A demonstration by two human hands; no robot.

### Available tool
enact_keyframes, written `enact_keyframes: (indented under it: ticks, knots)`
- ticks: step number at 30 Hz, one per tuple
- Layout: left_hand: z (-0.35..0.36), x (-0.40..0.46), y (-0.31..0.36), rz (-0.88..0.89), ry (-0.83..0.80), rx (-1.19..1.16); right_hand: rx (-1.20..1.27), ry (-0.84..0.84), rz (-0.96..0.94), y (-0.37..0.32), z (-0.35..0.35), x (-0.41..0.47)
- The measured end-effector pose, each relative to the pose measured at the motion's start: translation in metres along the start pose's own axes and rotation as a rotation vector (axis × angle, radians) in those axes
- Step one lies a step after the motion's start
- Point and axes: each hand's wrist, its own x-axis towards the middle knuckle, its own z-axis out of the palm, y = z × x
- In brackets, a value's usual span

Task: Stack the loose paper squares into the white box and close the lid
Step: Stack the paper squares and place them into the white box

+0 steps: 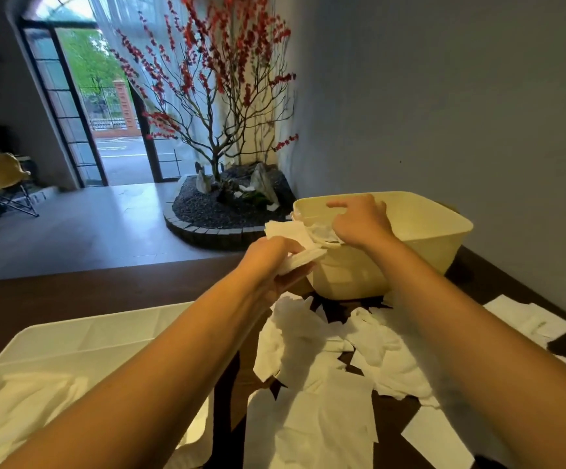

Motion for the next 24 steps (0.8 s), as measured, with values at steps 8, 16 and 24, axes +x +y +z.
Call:
enact_keyframes:
  ticks: [8,16,24]
  knots:
    - [-0.069,-0.033,0.015,0.197,-0.11,0.365,0.738,-0.407,0.012,-0.079,-0.004,-0.063]
    - [-0.188,-0.082,0.038,0.302,0.007,0.53,0.677,-0.877,-0.103,-0.138,0.044,-0.101]
    - [-0.265,-0.099,0.019,0.287,0.203,0.475,0.828,-0.841,0.091,-0.205,0.109,-0.153]
